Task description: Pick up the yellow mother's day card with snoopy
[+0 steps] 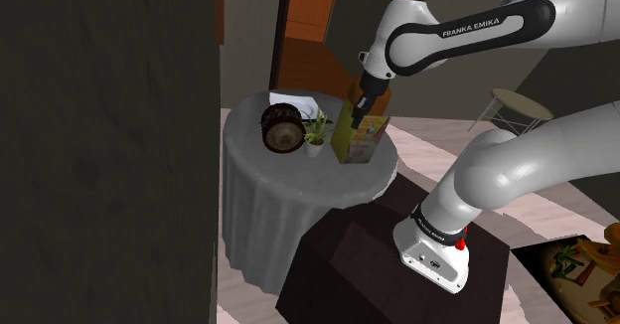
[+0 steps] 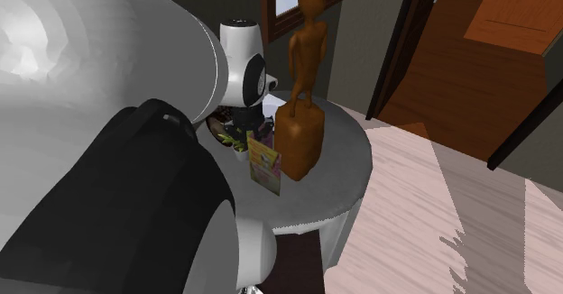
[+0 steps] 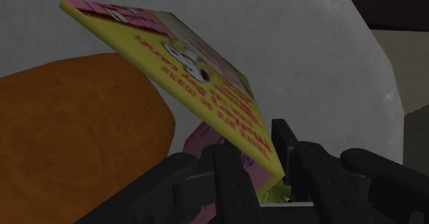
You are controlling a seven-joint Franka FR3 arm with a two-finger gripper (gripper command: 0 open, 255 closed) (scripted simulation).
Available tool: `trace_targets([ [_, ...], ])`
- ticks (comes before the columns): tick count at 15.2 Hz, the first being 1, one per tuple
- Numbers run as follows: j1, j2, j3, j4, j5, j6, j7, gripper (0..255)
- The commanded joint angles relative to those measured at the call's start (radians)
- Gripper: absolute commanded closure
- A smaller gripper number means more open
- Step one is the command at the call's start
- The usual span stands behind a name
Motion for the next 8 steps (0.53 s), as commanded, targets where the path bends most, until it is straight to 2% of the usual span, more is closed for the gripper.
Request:
trace_targets([
  [1,-0.001,-0.006,0.001,0.005,0.000,-0.015,0.001,255],
  [8,0.000,-0.054,0.009,0.072,0.004,-0.130,0.003,255],
])
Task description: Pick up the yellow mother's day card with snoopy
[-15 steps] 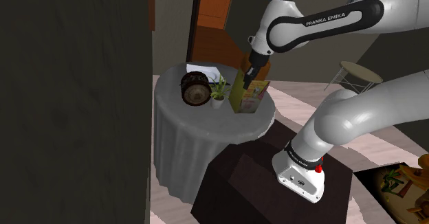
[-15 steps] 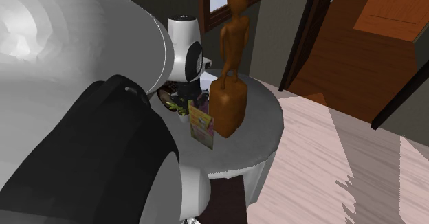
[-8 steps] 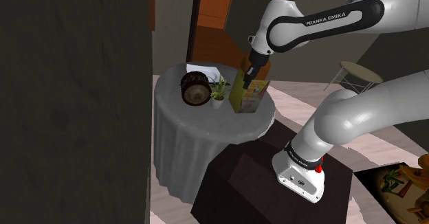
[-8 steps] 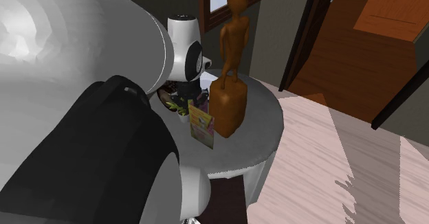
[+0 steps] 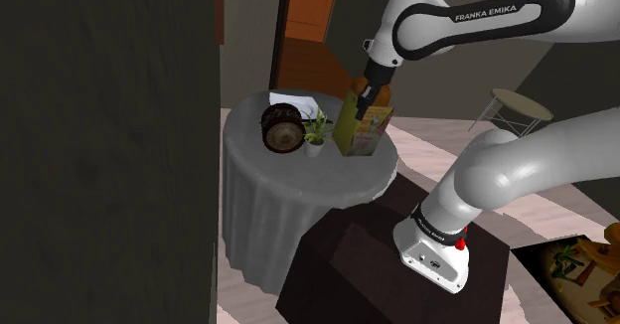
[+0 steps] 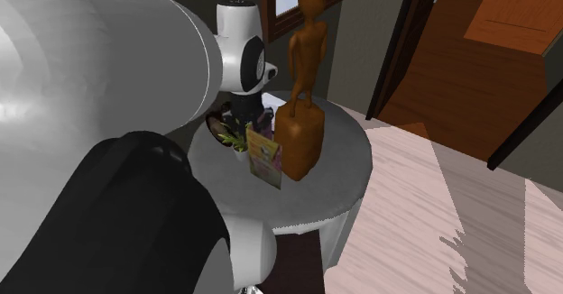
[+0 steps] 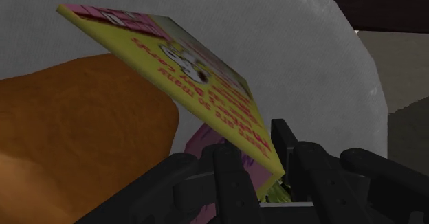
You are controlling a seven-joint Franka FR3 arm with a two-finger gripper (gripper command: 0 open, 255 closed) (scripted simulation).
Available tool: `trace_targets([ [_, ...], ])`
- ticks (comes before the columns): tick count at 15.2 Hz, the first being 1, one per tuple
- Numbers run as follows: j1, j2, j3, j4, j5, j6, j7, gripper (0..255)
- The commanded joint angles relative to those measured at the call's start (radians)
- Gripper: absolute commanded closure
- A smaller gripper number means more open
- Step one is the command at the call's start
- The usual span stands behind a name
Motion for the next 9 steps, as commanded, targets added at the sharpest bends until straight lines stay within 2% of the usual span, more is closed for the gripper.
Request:
trace_targets([
  [1,0.000,-0.009,0.002,0.023,0.001,-0.032,0.000,255],
  [7,0.002,-0.035,0.008,0.089,0.005,-0.123,0.002,255],
  [9,0.002,-0.035,0.008,0.090,0.005,-0.126,0.002,255],
])
